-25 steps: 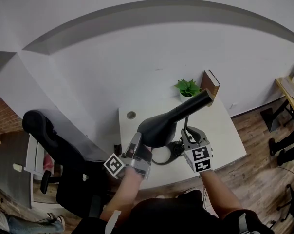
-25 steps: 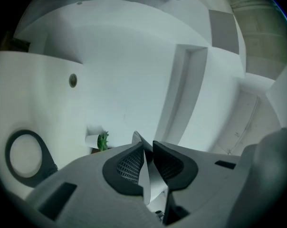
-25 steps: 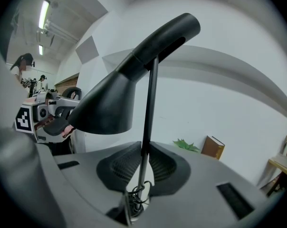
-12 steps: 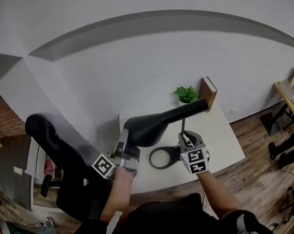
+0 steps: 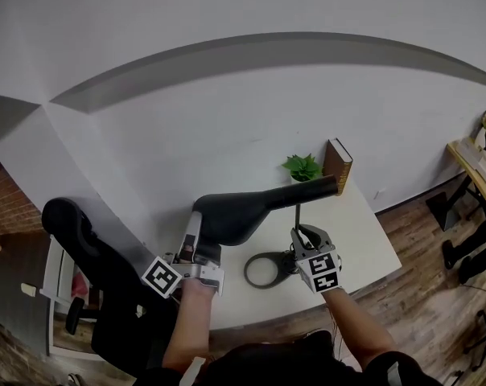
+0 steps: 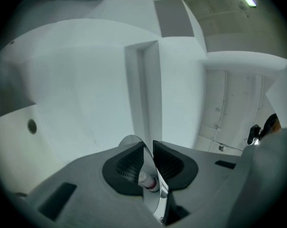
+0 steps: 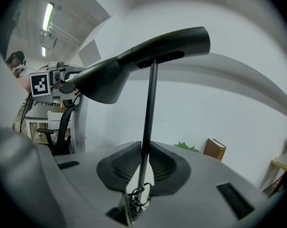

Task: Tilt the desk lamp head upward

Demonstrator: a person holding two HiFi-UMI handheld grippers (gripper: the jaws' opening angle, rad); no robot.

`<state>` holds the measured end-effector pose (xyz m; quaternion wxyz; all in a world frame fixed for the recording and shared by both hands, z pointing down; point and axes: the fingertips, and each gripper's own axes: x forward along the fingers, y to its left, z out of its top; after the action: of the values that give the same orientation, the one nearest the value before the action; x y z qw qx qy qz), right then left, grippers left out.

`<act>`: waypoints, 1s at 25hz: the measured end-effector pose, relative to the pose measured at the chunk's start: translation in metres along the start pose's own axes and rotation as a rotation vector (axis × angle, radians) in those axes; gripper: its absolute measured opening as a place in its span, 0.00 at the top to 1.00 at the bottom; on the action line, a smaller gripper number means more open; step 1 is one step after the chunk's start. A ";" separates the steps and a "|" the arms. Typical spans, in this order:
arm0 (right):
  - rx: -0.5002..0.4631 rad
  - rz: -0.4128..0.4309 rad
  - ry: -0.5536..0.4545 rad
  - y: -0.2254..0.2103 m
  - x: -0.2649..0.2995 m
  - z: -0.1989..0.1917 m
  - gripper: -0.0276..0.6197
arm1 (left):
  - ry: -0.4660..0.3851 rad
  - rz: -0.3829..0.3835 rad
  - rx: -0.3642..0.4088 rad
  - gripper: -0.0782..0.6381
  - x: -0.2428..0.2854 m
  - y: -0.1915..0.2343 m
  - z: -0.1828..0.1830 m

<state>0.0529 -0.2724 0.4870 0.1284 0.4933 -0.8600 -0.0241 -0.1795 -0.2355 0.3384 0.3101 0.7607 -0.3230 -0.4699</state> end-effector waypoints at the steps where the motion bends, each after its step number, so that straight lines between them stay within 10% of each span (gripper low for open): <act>1: 0.001 -0.003 -0.001 0.000 0.000 0.000 0.90 | 0.001 -0.007 0.022 0.81 0.003 -0.005 0.002; 25: -0.085 -0.043 0.058 -0.001 0.002 0.002 0.89 | -0.004 -0.123 0.310 0.79 0.074 -0.111 0.019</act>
<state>0.0522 -0.2749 0.4854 0.1736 0.5063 -0.8433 -0.0491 -0.1487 -0.2304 0.2075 0.1588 0.8168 -0.3453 -0.4340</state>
